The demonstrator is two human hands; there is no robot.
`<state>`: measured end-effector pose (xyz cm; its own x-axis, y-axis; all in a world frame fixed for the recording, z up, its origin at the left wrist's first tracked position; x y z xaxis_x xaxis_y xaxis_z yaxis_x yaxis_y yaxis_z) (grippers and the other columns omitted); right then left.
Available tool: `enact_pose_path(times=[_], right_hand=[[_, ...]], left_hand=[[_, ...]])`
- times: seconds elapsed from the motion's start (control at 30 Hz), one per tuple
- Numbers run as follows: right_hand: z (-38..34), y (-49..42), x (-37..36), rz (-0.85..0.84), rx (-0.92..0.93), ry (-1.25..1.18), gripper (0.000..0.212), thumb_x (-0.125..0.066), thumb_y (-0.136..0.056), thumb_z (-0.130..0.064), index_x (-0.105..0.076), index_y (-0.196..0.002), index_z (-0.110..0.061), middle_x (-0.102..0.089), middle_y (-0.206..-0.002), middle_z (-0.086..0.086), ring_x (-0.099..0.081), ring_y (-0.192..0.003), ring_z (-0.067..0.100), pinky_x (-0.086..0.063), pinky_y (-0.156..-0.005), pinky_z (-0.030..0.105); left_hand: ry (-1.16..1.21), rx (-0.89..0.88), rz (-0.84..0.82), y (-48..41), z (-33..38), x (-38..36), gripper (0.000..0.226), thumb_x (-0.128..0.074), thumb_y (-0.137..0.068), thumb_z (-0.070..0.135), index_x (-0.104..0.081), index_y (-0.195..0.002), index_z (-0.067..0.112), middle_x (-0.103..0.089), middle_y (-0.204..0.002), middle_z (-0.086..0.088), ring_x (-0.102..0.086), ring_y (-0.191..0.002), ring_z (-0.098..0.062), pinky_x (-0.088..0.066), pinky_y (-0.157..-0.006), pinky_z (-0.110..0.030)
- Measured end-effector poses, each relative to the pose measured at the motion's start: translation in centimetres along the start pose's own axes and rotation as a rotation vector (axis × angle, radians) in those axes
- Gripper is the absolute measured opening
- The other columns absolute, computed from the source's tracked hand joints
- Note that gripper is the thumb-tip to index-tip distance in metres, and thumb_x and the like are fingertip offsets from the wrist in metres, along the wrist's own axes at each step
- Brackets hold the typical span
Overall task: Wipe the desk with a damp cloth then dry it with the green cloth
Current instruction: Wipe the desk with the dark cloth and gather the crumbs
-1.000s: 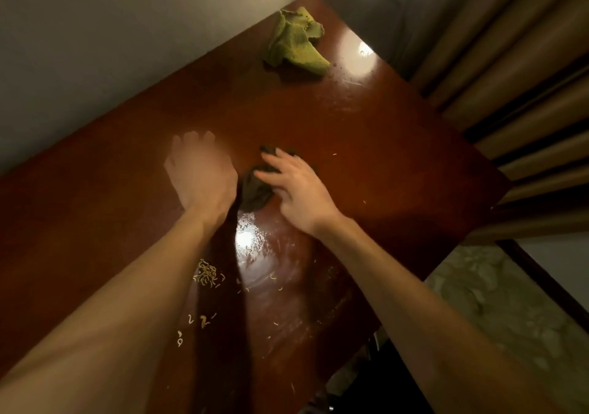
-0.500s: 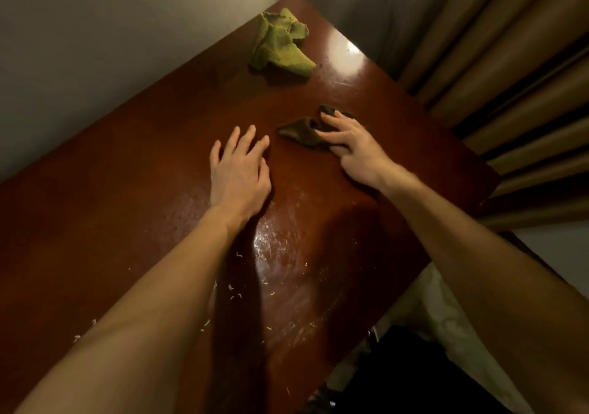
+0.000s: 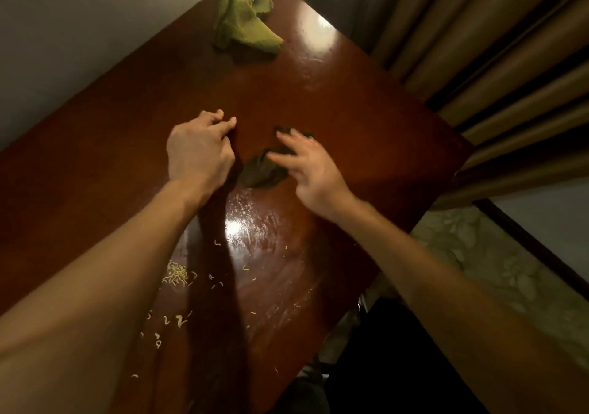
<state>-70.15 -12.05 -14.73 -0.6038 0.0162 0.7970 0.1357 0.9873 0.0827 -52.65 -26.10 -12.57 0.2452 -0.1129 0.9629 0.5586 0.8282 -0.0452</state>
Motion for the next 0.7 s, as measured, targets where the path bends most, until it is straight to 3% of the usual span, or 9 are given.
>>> enact_pose_path(times=[0.07, 0.17, 0.3, 0.4, 0.5, 0.7], right_hand=[[2.4, -2.7, 2.1, -0.055, -0.006, 0.023, 0.058, -0.056, -0.093, 0.007, -0.063, -0.140, -0.025, -0.039, -0.162, 0.004, -0.022, -0.155, 0.028, -0.013, -0.128, 0.049], [5.8, -4.2, 5.2, -0.102, -0.039, 0.004, 0.056, -0.054, -0.099, 0.004, -0.061, -0.142, -0.031, -0.033, -0.165, -0.004, -0.015, -0.157, 0.020, -0.007, -0.128, 0.042], [7.6, -0.8, 6.4, -0.022, -0.139, -0.031, 0.058, -0.052, -0.097, 0.008, -0.060, -0.143, -0.026, -0.034, -0.165, -0.002, -0.016, -0.157, 0.020, -0.009, -0.128, 0.044], [6.5, 4.0, 5.2, 0.096, -0.216, -0.070, 0.065, -0.051, -0.083, 0.013, -0.062, -0.140, -0.015, -0.041, -0.160, 0.010, -0.026, -0.153, 0.033, -0.021, -0.124, 0.056], [3.3, 8.8, 1.5, 0.143, -0.168, -0.053, 0.072, -0.051, -0.068, 0.008, -0.066, -0.135, -0.010, -0.046, -0.156, 0.012, -0.033, -0.150, 0.036, -0.031, -0.118, 0.059], [2.2, 9.9, 0.5, 0.076, -0.025, 0.043, 0.072, -0.065, -0.082, 0.013, -0.057, -0.145, -0.022, -0.041, -0.161, 0.002, -0.026, -0.154, 0.024, -0.027, -0.124, 0.050]], left_hand=[[-0.014, -0.010, 0.020, -0.1, 0.6, 0.0, 0.037, -0.056, -0.097, 0.022, -0.074, -0.128, 0.019, -0.070, -0.133, -0.008, -0.065, -0.120, -0.030, -0.046, -0.107, -0.047], [0.000, -0.155, -0.044, 0.0, 2.6, -0.4, 0.038, -0.060, -0.094, 0.019, -0.073, -0.130, 0.020, -0.069, -0.134, -0.008, -0.061, -0.127, -0.028, -0.038, -0.113, -0.047], [0.063, -0.207, -0.160, -0.4, 5.7, -0.8, 0.042, -0.059, -0.100, 0.022, -0.065, -0.141, 0.023, -0.057, -0.152, -0.004, -0.044, -0.147, -0.028, -0.032, -0.121, -0.047], [0.062, -0.174, -0.177, -0.9, 6.9, -0.8, 0.045, -0.056, -0.102, 0.025, -0.060, -0.146, 0.023, -0.052, -0.156, -0.004, -0.039, -0.151, -0.028, -0.030, -0.123, -0.046], [0.003, -0.213, -0.220, -1.5, 7.1, -1.1, 0.050, -0.054, -0.102, 0.029, -0.053, -0.152, 0.026, -0.046, -0.160, -0.006, -0.035, -0.152, -0.029, -0.030, -0.122, -0.049], [-0.057, -0.249, -0.255, -3.5, 7.6, -1.4, 0.057, -0.053, -0.100, 0.031, -0.045, -0.157, 0.029, -0.035, -0.167, -0.006, -0.029, -0.154, -0.025, -0.027, -0.121, -0.053]])
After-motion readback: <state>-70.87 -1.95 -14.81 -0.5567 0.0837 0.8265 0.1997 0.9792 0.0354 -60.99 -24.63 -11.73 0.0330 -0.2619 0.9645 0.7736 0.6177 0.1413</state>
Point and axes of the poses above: each hand's wrist, its own y-axis away from the middle knuckle, its own x-axis out of the back of the hand, z = x × y, the point moved 1 cm from there along -y, towards the middle knuckle
